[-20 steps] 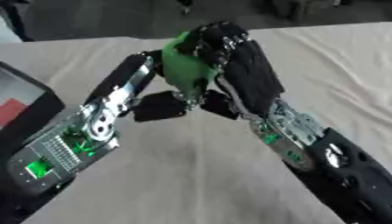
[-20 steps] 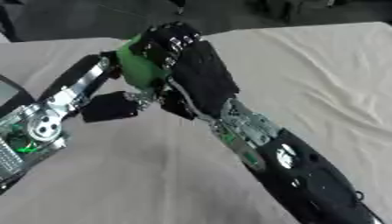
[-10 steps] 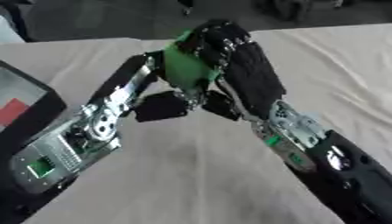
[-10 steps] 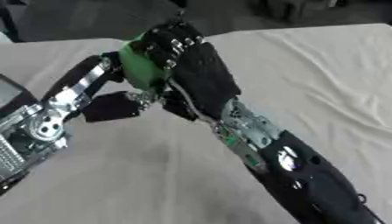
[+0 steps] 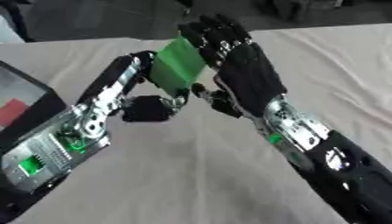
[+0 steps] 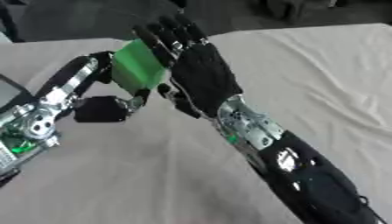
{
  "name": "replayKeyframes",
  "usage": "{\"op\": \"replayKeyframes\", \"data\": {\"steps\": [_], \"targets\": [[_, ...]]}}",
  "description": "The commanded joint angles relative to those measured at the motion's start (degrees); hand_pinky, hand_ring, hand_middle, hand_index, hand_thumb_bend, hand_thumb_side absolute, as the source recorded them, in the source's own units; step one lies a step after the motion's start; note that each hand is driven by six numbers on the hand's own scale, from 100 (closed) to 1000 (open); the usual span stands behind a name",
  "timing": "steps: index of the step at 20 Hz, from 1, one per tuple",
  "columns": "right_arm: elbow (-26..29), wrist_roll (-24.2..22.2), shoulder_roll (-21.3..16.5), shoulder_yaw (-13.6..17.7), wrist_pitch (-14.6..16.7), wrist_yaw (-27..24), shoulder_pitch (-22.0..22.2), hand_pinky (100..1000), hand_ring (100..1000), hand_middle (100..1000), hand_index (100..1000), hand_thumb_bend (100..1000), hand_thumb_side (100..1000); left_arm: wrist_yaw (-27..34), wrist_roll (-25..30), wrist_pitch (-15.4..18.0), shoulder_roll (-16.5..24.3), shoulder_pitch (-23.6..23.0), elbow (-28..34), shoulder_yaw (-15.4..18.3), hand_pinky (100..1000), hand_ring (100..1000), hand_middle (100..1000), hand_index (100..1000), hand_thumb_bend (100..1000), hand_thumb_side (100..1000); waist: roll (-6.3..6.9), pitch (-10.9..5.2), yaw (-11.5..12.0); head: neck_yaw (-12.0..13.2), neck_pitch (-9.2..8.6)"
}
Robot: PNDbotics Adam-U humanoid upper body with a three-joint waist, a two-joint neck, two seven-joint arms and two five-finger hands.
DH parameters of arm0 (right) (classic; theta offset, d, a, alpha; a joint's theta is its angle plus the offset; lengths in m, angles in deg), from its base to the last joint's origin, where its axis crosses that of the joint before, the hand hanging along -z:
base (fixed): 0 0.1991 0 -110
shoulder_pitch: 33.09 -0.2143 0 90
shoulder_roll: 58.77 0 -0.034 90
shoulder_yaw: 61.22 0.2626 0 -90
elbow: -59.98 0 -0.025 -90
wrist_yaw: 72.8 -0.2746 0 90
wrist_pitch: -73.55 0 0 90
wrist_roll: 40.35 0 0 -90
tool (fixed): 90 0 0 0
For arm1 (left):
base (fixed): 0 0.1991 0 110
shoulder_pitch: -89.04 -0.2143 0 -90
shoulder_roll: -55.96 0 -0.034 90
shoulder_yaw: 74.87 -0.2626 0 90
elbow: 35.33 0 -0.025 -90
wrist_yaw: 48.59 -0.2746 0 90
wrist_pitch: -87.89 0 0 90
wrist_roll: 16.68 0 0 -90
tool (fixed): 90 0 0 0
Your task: Pick up the objects with one hand, pass them to the other hand, and then place them into the box on the other side of the table.
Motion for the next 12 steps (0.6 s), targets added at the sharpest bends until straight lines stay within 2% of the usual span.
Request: {"op": "replayKeyframes", "data": {"steps": [1,6,12], "targets": [[1.2,-1.2,-1.0,0.6,0.2,0.4,-0.7,907,872,816,966,646,100,0.0,-0.9,0.2,1.3,0.5,-0.2,1.3,810,694,477,376,100,265,-0.1,-1.07,-0.1,0.2,-0.64],[1.4,-1.9,-1.4,0.9,-0.4,0.5,-0.5,909,875,826,971,614,100,0.4,-2.0,0.5,2.3,-0.4,-0.7,2.1,810,693,475,376,100,265,-0.04,-1.07,-0.2,0.4,-0.55],[1.7,-0.9,-1.5,1.4,-1.8,1.0,-0.4,904,873,828,973,620,100,1.2,-3.0,0.7,3.7,-1.6,-0.6,2.7,809,693,473,374,100,264,-0.01,-1.1,-0.3,0.6,-0.86]]}}
